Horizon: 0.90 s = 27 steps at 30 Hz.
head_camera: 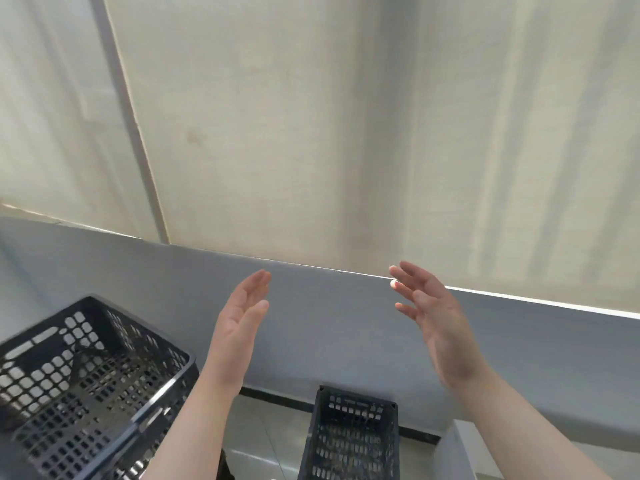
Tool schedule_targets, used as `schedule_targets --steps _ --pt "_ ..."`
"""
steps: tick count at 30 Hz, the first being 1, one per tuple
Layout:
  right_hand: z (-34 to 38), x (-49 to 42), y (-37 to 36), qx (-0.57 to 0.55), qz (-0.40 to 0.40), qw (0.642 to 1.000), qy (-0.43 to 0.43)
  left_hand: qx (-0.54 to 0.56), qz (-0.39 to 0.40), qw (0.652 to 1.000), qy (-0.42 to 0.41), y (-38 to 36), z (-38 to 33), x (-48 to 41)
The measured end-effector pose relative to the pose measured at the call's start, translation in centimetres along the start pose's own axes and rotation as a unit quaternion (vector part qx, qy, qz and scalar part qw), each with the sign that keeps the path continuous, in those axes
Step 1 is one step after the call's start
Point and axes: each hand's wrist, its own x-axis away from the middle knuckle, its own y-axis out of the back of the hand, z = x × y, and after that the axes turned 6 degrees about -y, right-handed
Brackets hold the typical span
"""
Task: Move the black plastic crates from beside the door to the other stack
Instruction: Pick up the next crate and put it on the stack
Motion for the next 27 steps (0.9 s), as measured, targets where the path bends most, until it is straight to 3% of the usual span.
schedule_targets --steps 12,27 --pt "-0.1 -5.0 -7.1 -0.038 0.131 0.991 0.013 -0.086 -0.127 0.988 0.024 6.2 -3.9 3.9" --pt "-3.3 -7.4 -35.0 -0.068 0.334 0.940 -0.006 -0.191 -0.353 0.916 0.016 28.7 -7.6 11.3"
